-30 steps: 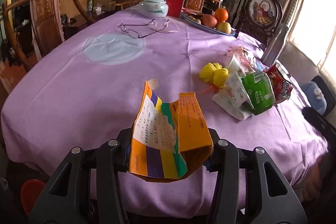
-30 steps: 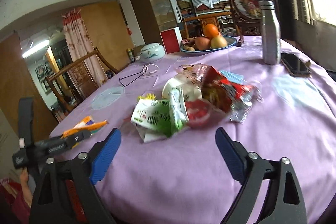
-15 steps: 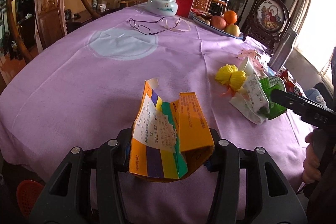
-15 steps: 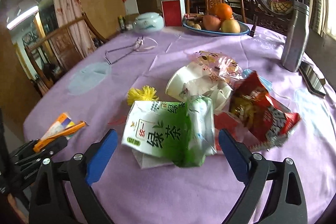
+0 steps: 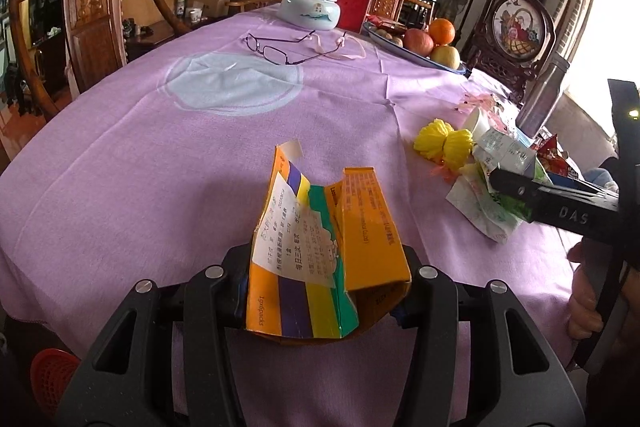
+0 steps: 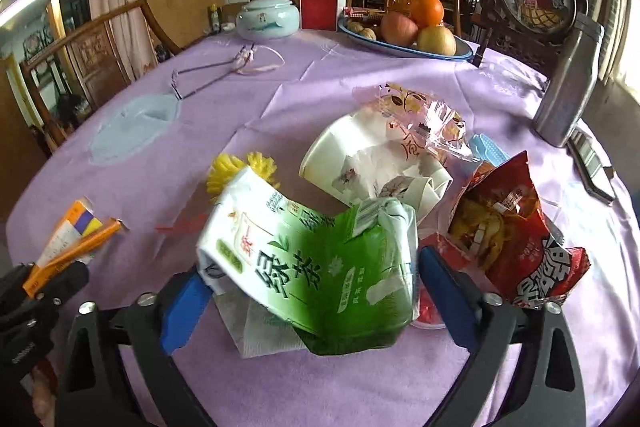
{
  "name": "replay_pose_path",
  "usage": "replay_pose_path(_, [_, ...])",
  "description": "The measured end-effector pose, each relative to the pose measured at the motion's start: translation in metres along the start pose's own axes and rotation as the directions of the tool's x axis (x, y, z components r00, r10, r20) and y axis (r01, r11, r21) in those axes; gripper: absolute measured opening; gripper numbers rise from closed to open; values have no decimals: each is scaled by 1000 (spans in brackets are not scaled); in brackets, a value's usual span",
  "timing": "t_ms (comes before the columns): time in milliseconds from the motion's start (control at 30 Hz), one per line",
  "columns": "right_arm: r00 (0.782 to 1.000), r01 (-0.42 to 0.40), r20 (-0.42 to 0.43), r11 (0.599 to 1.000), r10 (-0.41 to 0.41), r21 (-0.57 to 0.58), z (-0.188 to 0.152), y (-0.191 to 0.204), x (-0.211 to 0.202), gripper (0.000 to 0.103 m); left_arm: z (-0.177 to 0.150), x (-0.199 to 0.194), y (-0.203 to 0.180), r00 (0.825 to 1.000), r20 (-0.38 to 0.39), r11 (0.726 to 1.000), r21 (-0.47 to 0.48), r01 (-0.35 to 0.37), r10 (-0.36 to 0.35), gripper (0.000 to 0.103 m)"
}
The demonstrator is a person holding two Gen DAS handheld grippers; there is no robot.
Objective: Collect trash
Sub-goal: 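Grasp the green tea carton with the right tool while the left tool holds the box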
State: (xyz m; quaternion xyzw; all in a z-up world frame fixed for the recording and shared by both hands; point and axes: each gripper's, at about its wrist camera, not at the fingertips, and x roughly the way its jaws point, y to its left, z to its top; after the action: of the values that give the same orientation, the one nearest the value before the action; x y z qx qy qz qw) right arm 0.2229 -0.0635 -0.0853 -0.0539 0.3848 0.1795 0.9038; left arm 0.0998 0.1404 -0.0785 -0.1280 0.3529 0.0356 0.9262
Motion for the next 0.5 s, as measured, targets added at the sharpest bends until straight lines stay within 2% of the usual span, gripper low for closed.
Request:
replay_pose_path(67, [999,-14,36,1000,14,1,-1,-1,-7,73,0,0,1,1000,-3,1000,-11,6,-6,51])
replay_pose_path(133, [997,-35,74,999,35,2,-4,-4,-16,56,1,-2,3,1000,-4,1000,-26,15,-16,49])
replay_pose_path(167, [995,-51,83,999,50,5,-6,-5,-20,54,1,-4,4,1000,-4,999,-38,21,-21,49])
replay_pose_path(233, [989,-94,117,995,91,16,-11,-8,-32,51,2,-8,6,1000,1,998,-51,27,-27,49])
replay_pose_path(500, [957,-180,241,983,163,47,-31,-20,-89,50,6,-39,-1,998,51,999,-42,21,-19,49])
